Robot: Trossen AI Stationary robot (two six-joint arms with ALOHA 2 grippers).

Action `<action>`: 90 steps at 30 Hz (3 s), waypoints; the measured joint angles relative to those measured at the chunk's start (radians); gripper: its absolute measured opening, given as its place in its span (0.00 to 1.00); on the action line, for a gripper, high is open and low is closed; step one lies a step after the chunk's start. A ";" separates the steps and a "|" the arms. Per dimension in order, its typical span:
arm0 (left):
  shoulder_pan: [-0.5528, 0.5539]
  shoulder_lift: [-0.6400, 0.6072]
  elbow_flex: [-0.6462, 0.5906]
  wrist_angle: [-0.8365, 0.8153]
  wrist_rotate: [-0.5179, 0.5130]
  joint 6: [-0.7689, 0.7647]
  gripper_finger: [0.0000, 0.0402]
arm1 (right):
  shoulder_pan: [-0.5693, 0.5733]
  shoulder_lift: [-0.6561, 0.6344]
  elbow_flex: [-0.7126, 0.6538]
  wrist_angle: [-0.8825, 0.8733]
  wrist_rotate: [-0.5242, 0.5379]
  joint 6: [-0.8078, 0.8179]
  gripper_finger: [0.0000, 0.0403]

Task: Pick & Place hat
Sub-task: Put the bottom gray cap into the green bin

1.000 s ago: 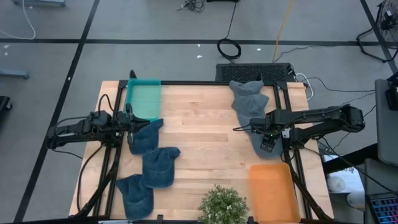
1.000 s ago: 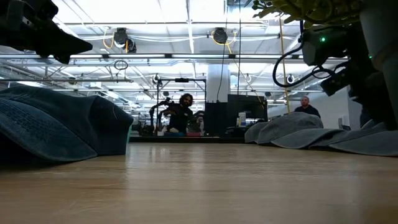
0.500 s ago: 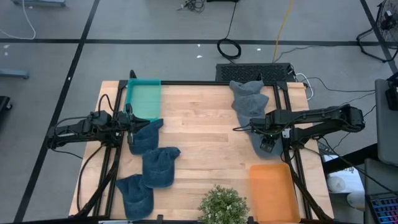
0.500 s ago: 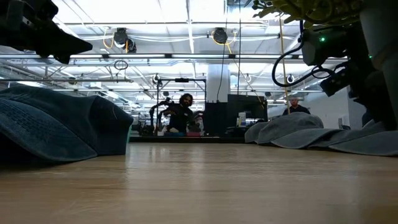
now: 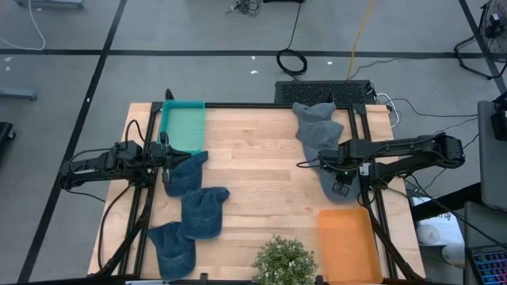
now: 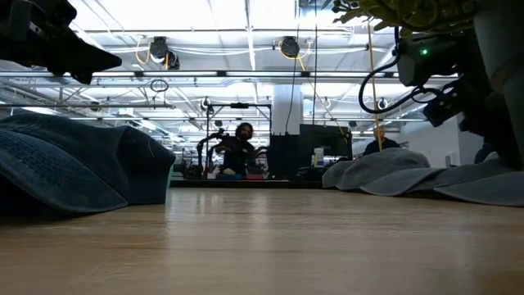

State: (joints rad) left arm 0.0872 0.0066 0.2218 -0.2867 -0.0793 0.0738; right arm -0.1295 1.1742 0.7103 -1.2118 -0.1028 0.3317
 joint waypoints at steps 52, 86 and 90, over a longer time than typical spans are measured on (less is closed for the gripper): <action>0.000 0.000 0.000 0.000 0.000 0.000 0.08 | 0.000 -0.071 0.168 -0.206 -0.006 0.046 0.00; 0.000 0.000 0.000 0.000 0.000 0.000 0.08 | 0.000 -0.075 0.611 -0.360 -0.044 0.020 0.00; 0.000 0.000 0.000 0.000 0.000 0.000 0.08 | 0.000 -0.075 0.611 -0.360 -0.110 0.022 0.00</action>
State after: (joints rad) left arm 0.0873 0.0063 0.2218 -0.2867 -0.0795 0.0737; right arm -0.1291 1.0992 1.3212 -1.5714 -0.2131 0.3542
